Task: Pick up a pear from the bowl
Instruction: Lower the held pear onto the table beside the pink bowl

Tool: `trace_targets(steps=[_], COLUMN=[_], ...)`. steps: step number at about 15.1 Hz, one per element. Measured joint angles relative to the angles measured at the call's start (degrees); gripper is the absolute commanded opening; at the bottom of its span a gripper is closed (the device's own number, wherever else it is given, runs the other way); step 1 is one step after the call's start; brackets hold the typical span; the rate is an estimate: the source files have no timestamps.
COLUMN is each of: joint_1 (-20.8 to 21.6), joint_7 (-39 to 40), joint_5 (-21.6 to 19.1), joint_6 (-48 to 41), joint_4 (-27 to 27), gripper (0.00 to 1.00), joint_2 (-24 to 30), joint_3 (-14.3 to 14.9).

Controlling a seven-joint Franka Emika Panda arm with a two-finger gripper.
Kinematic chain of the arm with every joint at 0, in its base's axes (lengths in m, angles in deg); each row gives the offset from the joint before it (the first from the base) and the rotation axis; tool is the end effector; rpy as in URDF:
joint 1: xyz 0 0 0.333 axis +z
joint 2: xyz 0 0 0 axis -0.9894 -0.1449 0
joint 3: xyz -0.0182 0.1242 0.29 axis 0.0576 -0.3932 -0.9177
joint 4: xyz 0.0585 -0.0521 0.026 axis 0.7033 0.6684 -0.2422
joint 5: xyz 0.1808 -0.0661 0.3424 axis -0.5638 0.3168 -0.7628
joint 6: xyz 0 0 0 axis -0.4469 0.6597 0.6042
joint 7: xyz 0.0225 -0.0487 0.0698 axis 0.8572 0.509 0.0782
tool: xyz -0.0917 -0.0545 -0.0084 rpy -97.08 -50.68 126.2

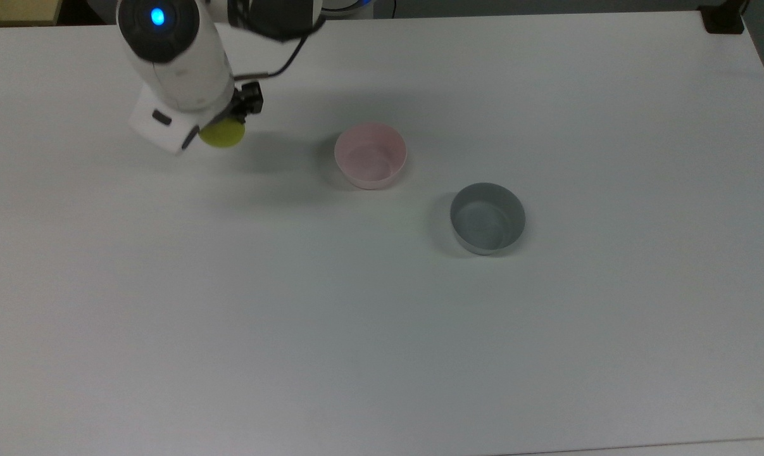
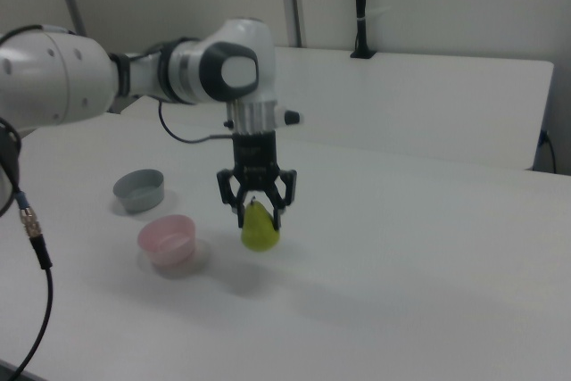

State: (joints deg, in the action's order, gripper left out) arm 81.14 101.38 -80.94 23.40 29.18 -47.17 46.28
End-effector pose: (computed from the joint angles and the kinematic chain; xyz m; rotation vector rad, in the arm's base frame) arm 0.6316 -0.1046 0.4093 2.9614 0.4510 -0.5644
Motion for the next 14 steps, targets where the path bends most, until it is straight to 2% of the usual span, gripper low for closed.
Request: trace_targets(steps=[5, 6, 7, 10, 12, 13, 14], joint_1=[-0.18, -0.12, -0.04, 0.06, 0.06, 0.06, 0.06], joint_7=[-0.01, -0.11, -0.25, -0.42, -0.45, -0.60, -0.88], joint_5=[0.34, 0.34, 0.34, 0.34, 0.34, 0.34, 0.34], joint_6=[4.28, 4.41, 4.47, 5.04, 5.56, 5.68, 5.73], joint_4=[0.23, 0.24, 0.24, 0.23, 0.23, 0.23, 0.23], gripper=[0.32, 0.37, 0.50, 0.77, 0.88, 1.00, 1.00], joint_2=[-5.90, -6.43, -6.81, -7.21, -7.21, -7.21, -7.21], joint_3=[0.00, -0.01, -0.03, -0.07, -0.07, -0.07, -0.07])
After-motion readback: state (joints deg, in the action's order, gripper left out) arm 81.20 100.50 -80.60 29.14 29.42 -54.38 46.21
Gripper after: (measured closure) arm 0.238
